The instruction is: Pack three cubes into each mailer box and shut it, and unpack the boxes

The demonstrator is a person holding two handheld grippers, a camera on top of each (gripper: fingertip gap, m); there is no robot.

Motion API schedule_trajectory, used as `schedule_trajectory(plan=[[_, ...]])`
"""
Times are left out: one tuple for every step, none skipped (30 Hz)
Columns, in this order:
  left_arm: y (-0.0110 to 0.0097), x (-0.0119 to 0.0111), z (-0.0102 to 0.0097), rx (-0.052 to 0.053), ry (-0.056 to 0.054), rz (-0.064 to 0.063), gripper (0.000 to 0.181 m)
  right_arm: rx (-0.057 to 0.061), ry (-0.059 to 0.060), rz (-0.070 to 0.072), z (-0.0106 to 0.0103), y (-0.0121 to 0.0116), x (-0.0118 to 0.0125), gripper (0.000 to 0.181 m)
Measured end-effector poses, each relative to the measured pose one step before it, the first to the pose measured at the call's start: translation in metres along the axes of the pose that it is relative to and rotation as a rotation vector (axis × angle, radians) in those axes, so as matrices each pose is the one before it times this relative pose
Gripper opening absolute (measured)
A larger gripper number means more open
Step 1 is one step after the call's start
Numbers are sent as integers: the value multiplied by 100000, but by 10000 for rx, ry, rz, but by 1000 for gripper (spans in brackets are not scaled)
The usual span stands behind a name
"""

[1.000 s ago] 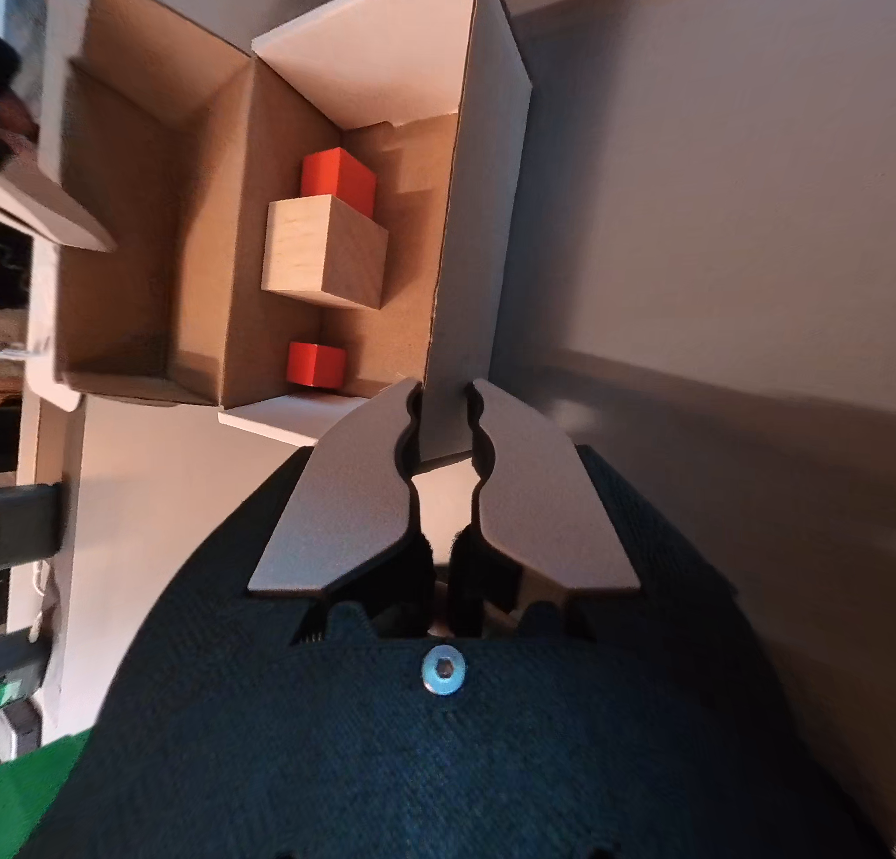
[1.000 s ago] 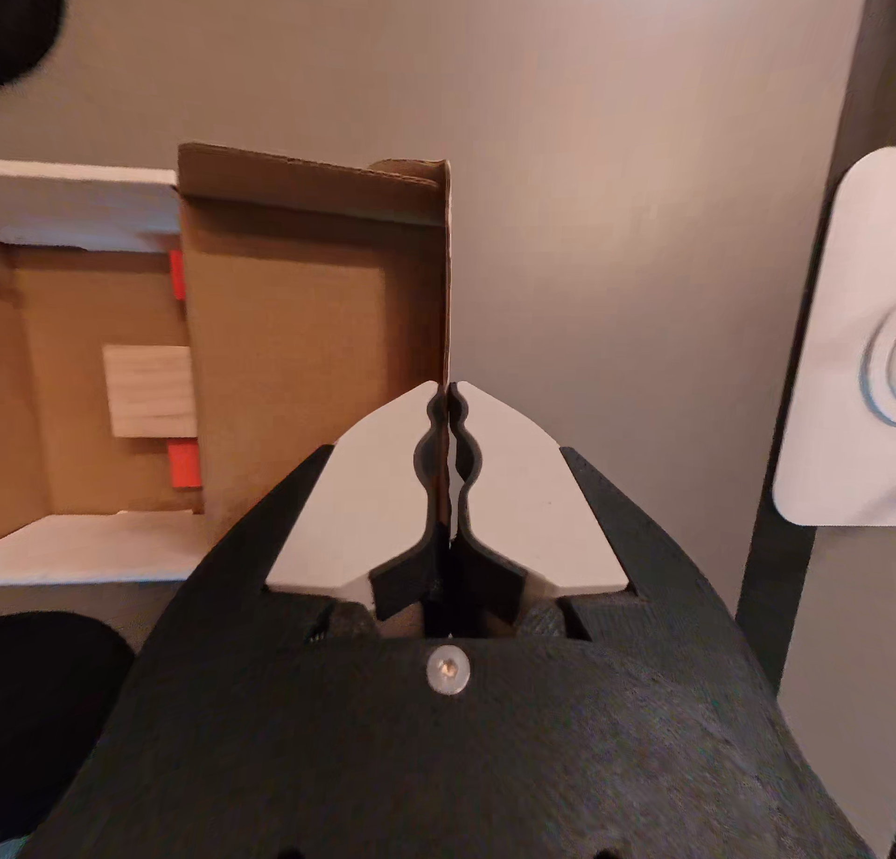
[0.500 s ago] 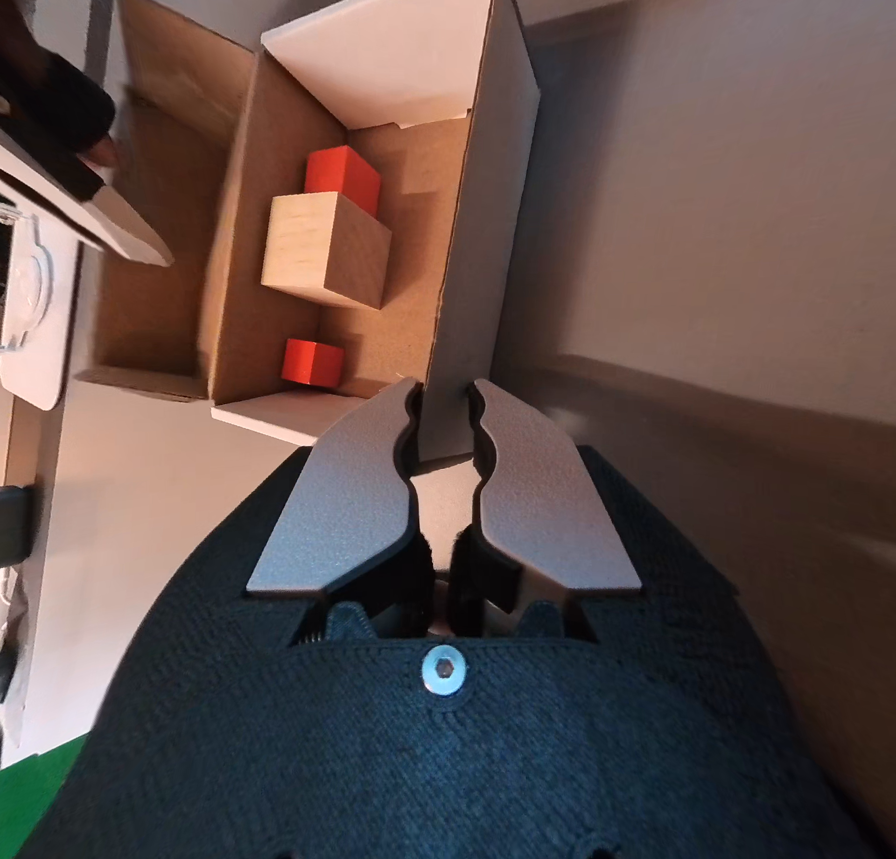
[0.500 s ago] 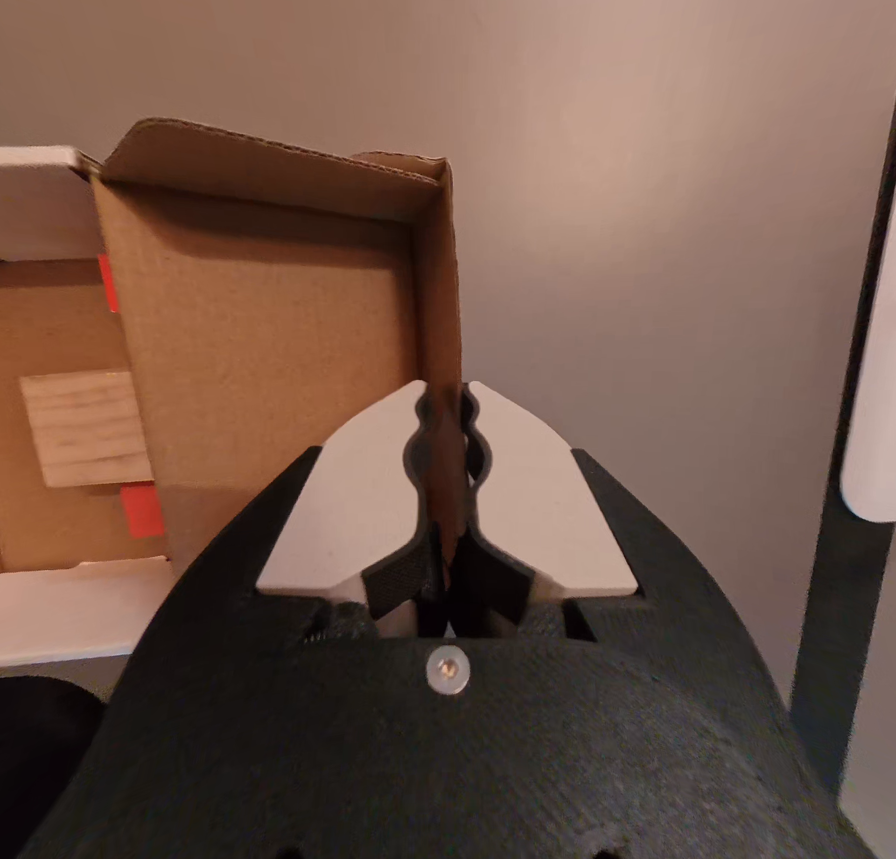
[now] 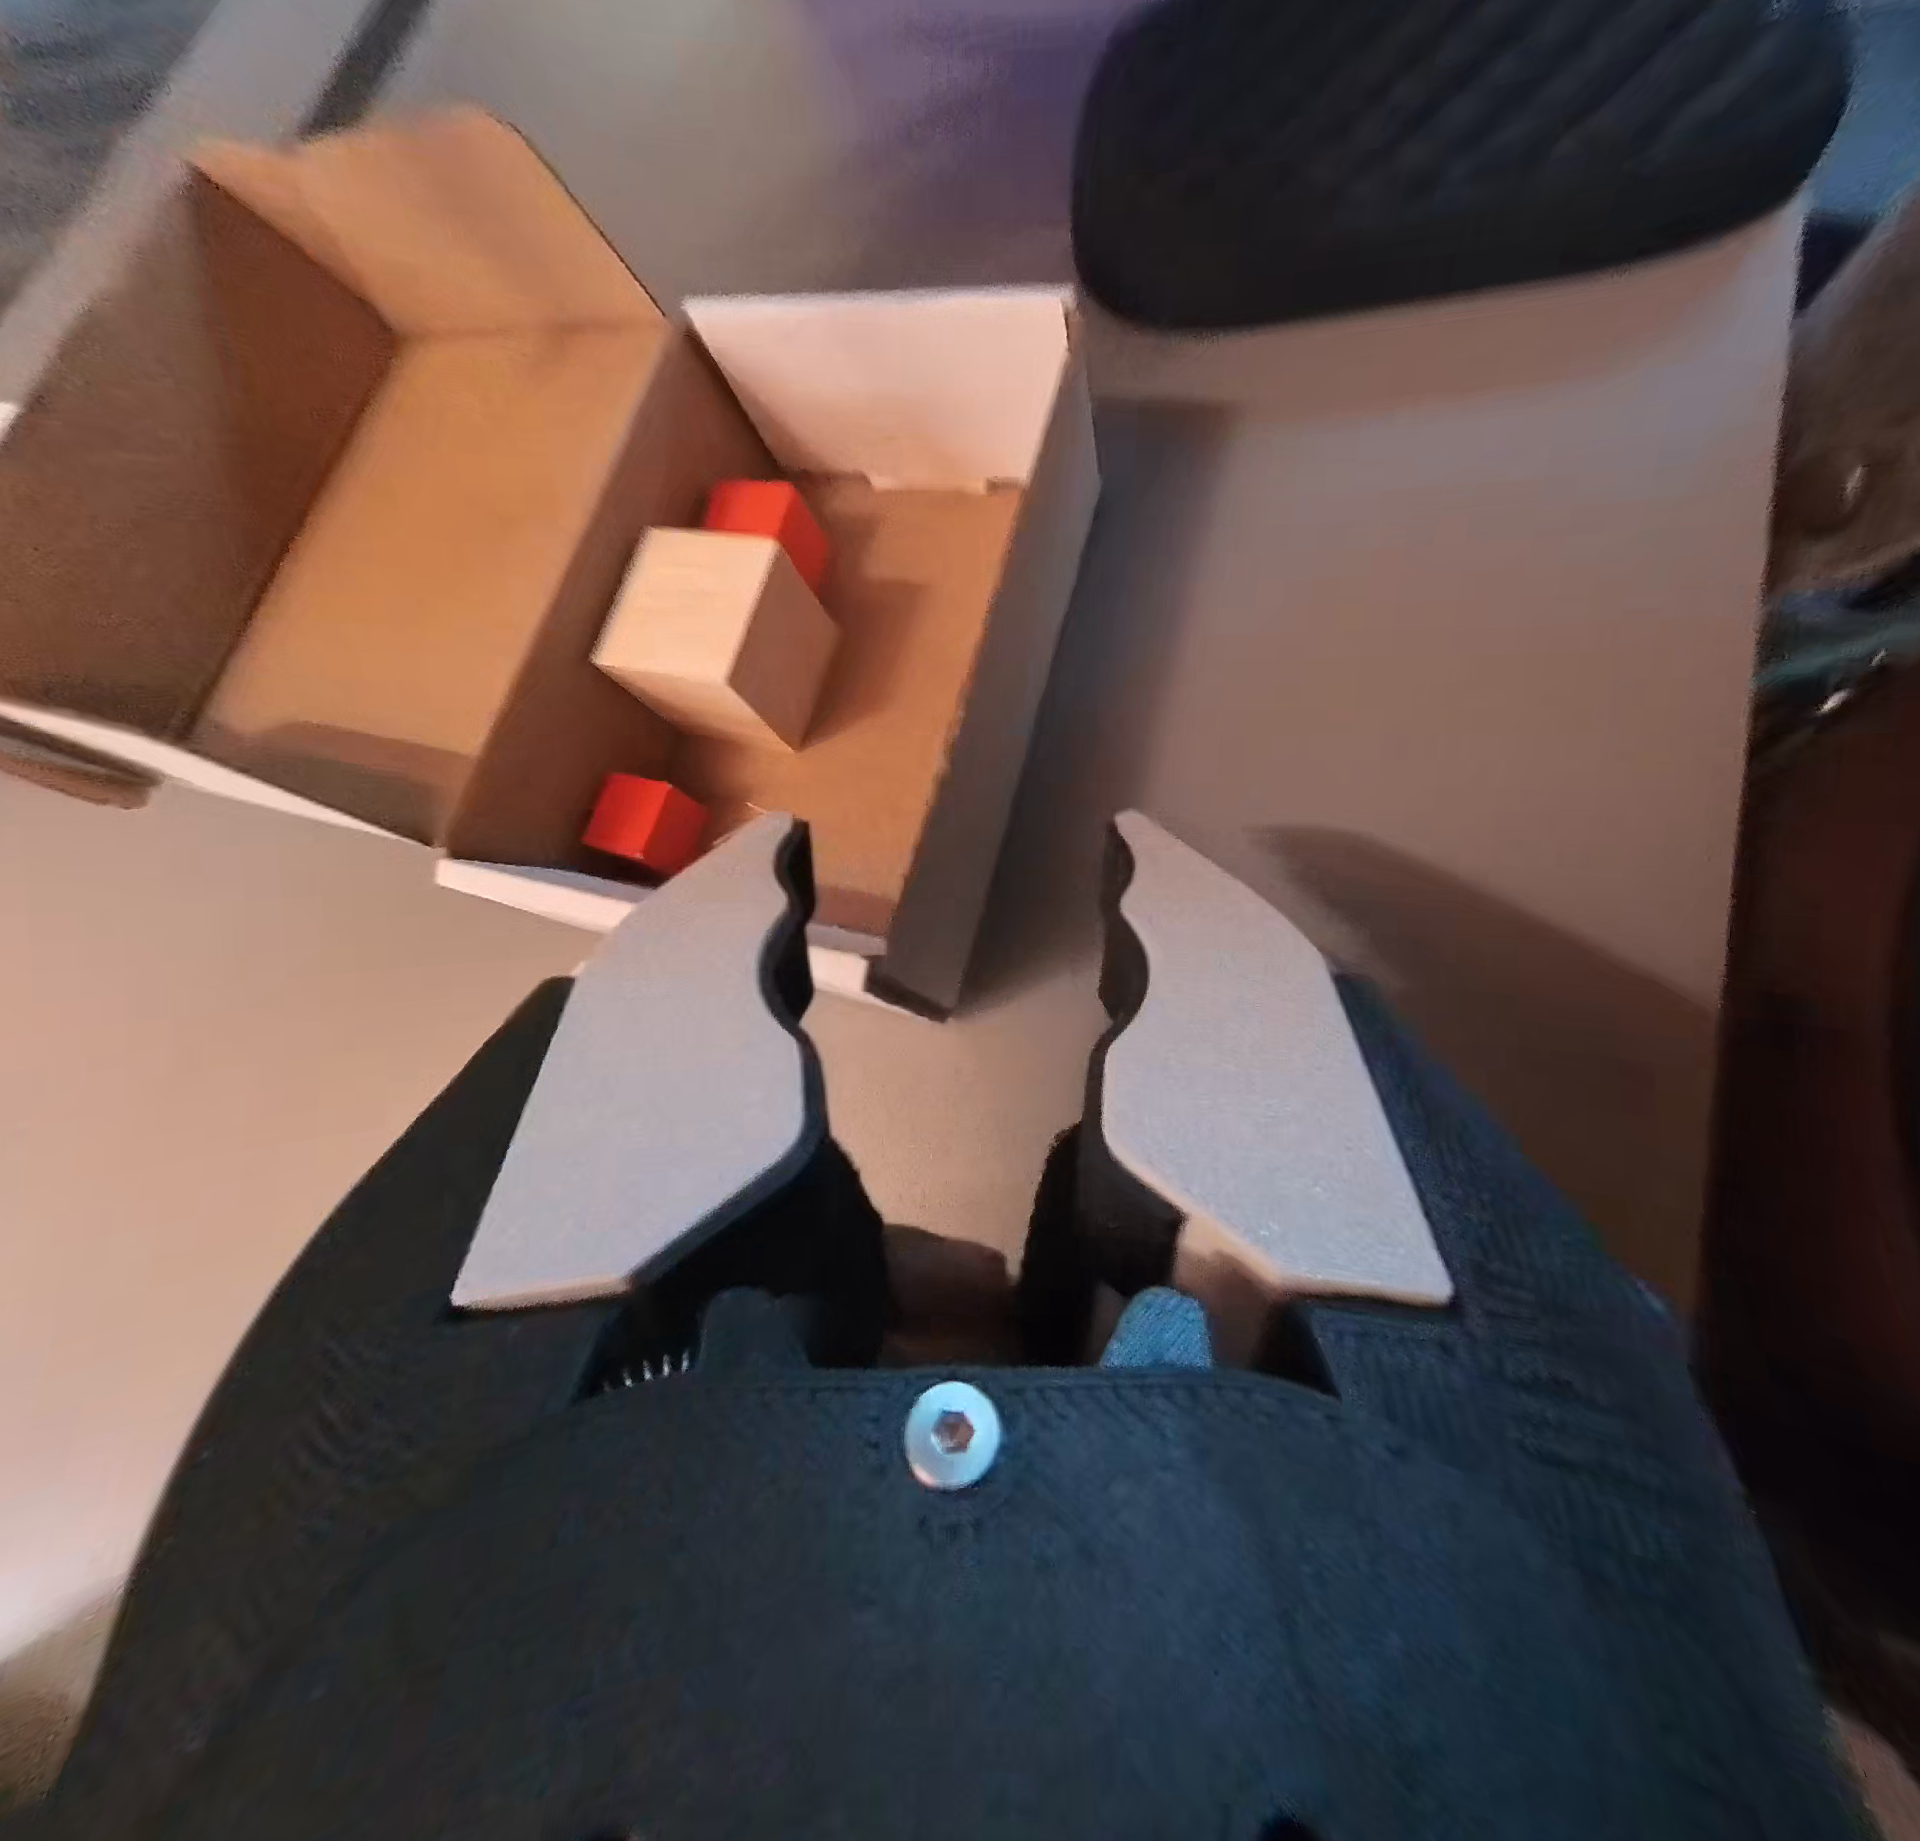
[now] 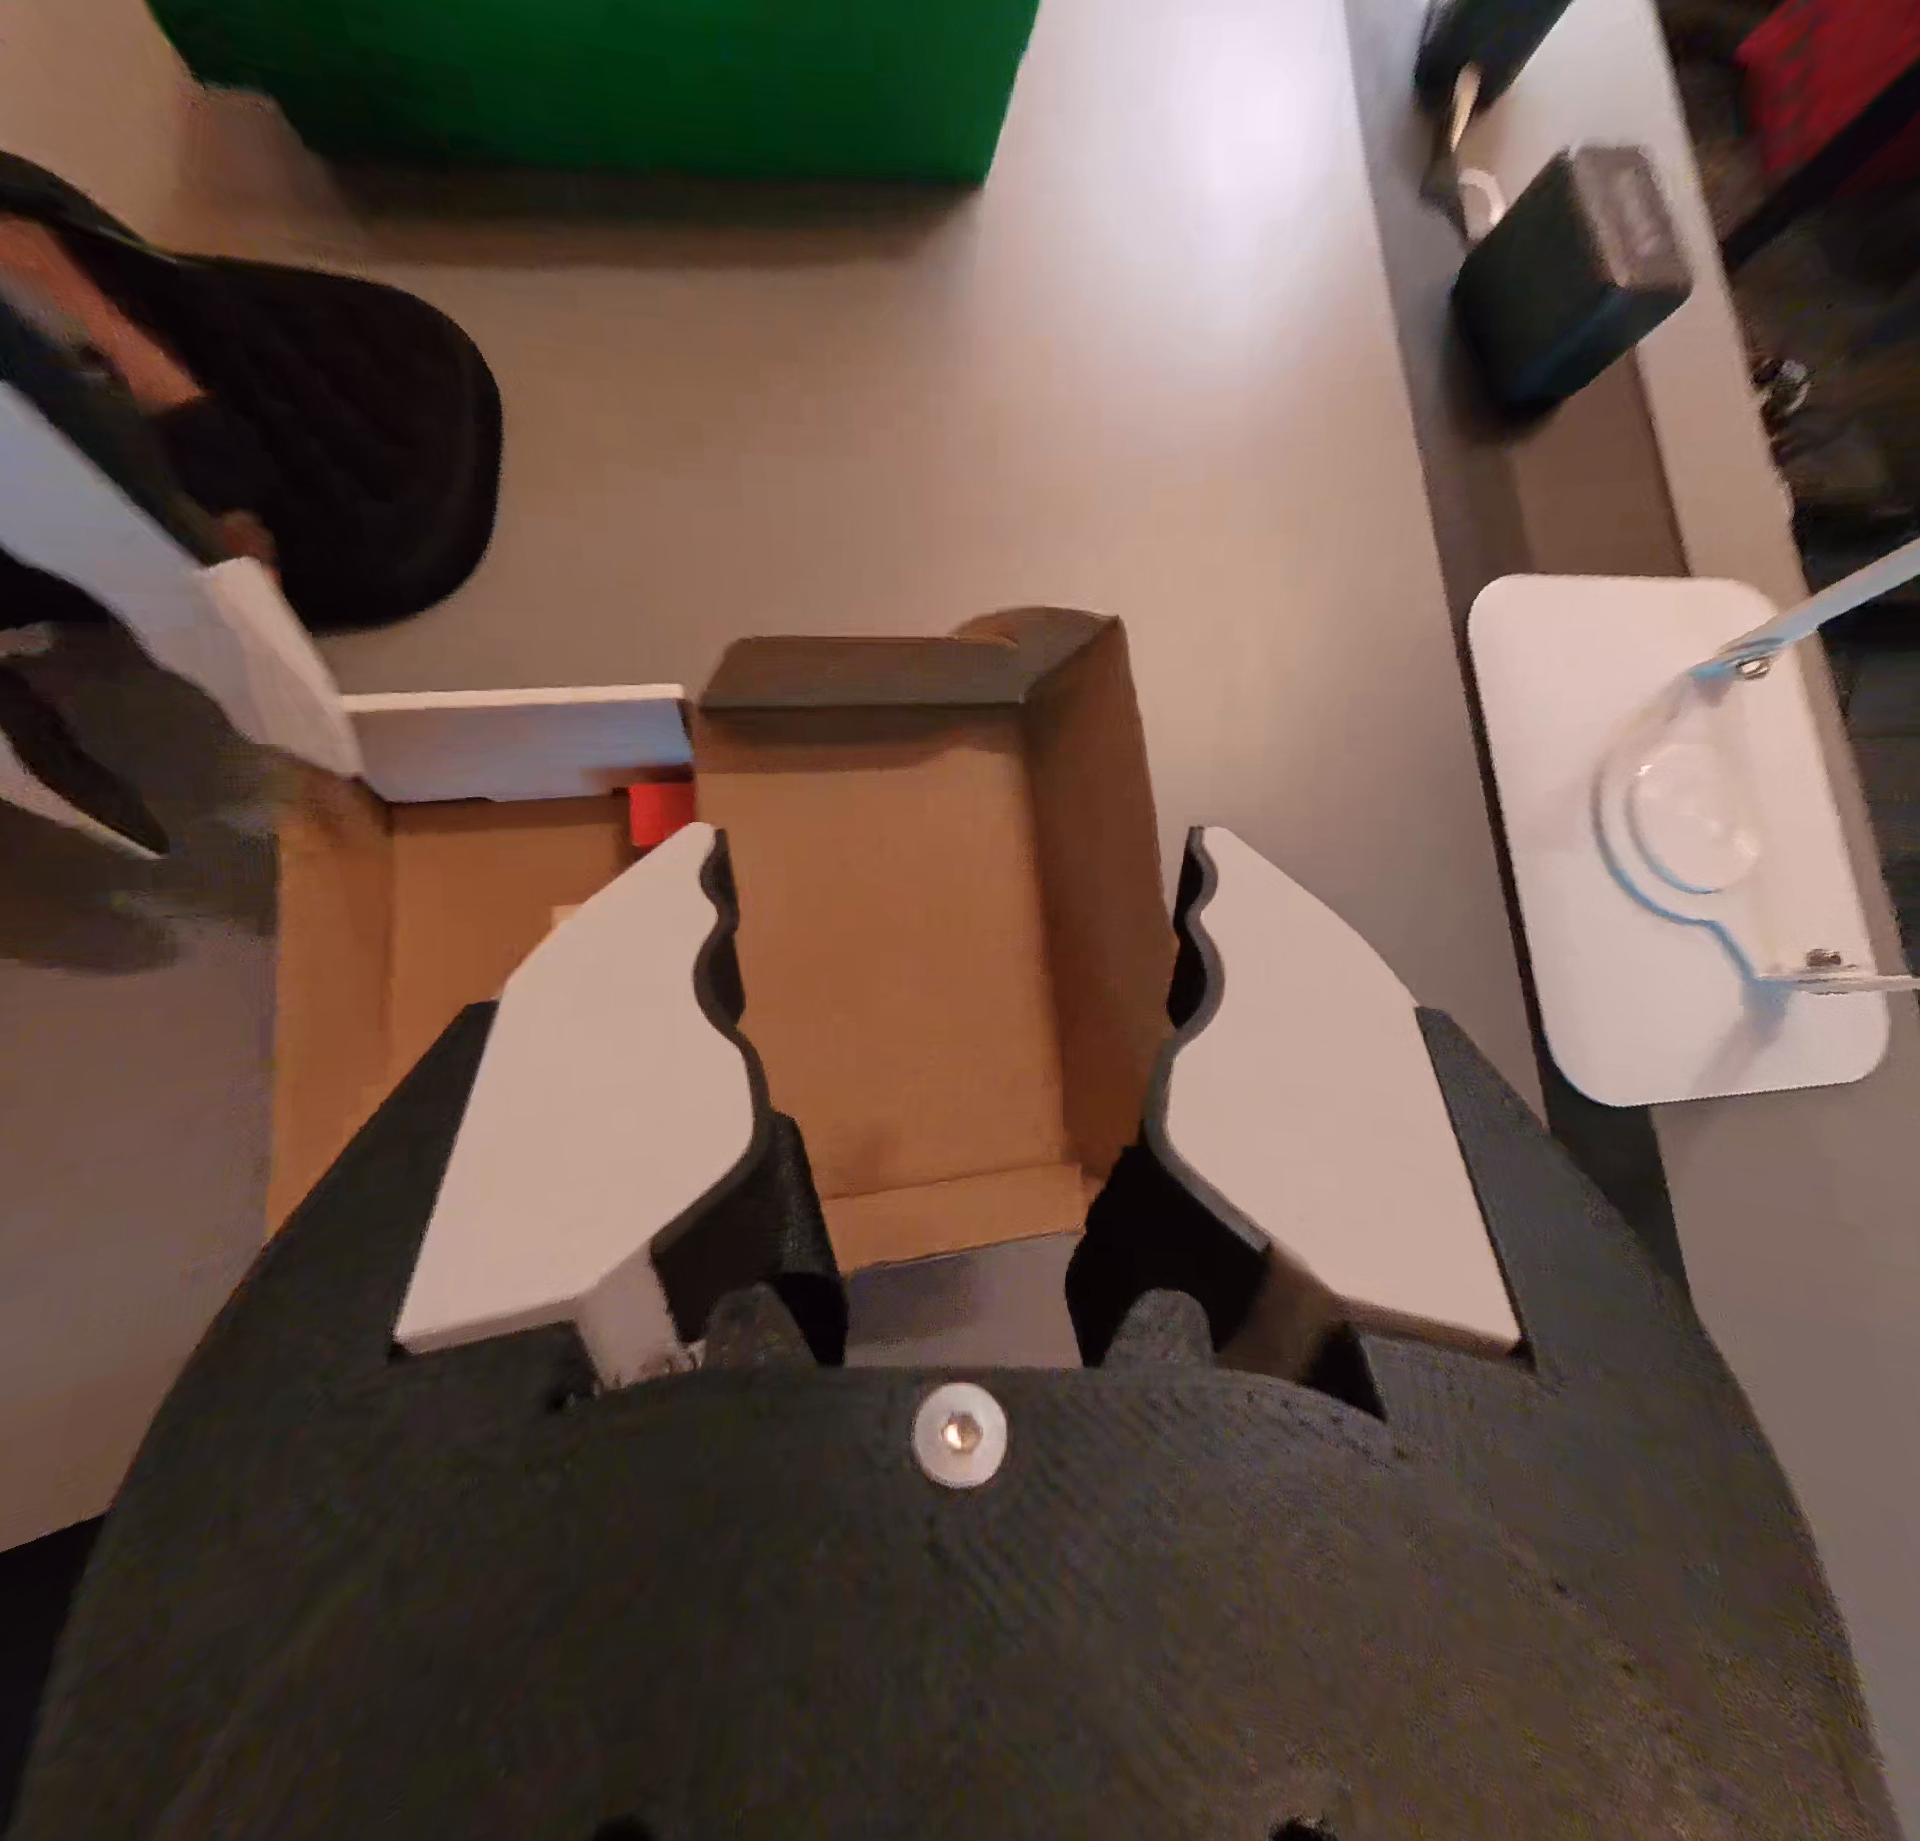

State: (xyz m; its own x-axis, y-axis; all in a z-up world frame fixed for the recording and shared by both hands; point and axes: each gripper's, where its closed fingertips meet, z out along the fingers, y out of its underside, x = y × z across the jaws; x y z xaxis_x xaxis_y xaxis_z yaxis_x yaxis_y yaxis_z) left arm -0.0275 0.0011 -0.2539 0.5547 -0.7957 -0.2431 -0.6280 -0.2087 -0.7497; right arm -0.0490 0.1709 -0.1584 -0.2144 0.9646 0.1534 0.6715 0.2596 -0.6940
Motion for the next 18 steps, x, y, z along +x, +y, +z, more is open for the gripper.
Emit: schedule_trajectory(plan=[[-744,-497,-522,659,-95,-394,60,270,59,-39,-868,-413,-832,85],[-934,-735,-550,809,-185,-534,69,286,86,15,-785,-382,-878,91],[-1000,-772,-541,838,-110,-570,75,248,64,40,-652,-278,-981,95],[-1015,-783,-483,814,-54,-579,82,167,23,-5,-495,-91,-1096,98],[-943,-656,-407,745,55,-506,91,120,46,-40,-308,73,-1121,101],[-764,-688,-325,594,50,-441,98,50,59,-61,-101,261,-1113,103],[-546,-728,-252,411,6,-366,103,-66,-18,-55,41,478,-1217,105],[-392,-600,-182,324,27,-279,107,-105,-103,-31,185,593,-1298,105],[-271,-467,-134,298,38,-249,108,-119,-139,12,314,627,-1238,100],[-161,-269,-51,282,77,-215,108,-91,-204,21,448,596,-1216,95],[-14,-157,7,256,76,-180,108,39,-213,52,626,409,-1052,90],[95,-30,31,206,95,-151,105,-48,-137,68,726,525,-714,83],[181,243,52,96,228,-80,101,-276,12,100,731,803,-259,73],[290,350,53,-80,244,12,99,-301,169,104,764,826,184,69],[418,277,78,-245,177,157,99,-327,185,70,774,839,370,63],[567,119,81,-323,69,294,98,-365,169,47,765,818,421,61],[647,-156,111,-336,-109,342,98,-276,62,51,734,582,261,59],[641,-262,113,-317,-198,286,98,-233,-28,12,635,423,73,59]])
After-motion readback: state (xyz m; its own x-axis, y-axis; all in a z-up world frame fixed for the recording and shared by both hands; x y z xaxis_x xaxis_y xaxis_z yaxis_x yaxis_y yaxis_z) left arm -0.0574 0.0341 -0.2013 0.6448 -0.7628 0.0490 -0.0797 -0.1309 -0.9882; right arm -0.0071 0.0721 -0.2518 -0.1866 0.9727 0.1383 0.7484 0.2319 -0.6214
